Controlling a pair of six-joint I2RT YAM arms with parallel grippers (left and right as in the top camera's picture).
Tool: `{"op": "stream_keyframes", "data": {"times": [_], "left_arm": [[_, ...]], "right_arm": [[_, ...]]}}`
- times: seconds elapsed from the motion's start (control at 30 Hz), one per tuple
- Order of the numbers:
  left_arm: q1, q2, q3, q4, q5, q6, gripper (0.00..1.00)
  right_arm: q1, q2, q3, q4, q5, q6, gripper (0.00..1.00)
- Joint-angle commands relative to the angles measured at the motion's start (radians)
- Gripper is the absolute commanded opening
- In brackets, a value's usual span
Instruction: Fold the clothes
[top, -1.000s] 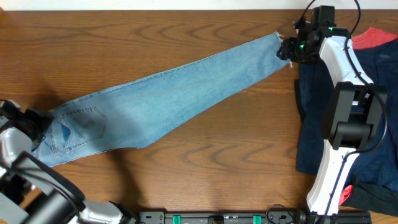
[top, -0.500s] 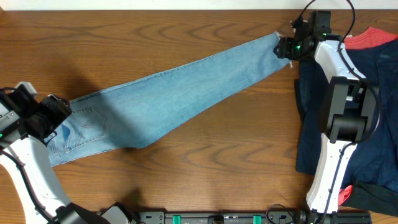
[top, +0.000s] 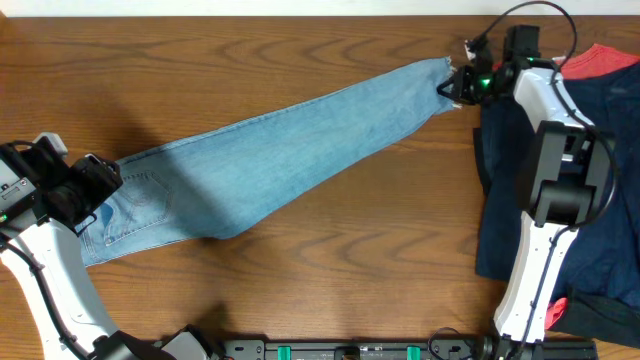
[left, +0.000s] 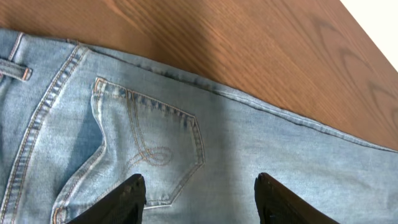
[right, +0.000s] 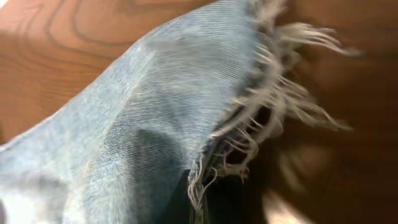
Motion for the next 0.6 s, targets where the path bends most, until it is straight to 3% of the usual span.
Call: {"op": "stream_keyframes", "data": {"times": [0.0, 0.27, 0.57], "left_arm": [[-0.005, -0.025, 0.028, -0.013, 0.004, 0.014, 0.58], [-0.005, -0.133, 0.029, -0.026, 0.007, 0.006, 0.57], [-0.005, -0.282, 0.072, -0.061, 0.084, 0.003, 0.57]], "right_arm": [[-0.081, -0.112, 0.008, -0.016, -0.066, -0.002, 0.01], [-0.206, -0.325, 0.008, -0.104, 0.029, -0.058, 0.01], [-0.186, -0.553, 0.012, -0.119, 0.089, -0.005, 0.01]]}}
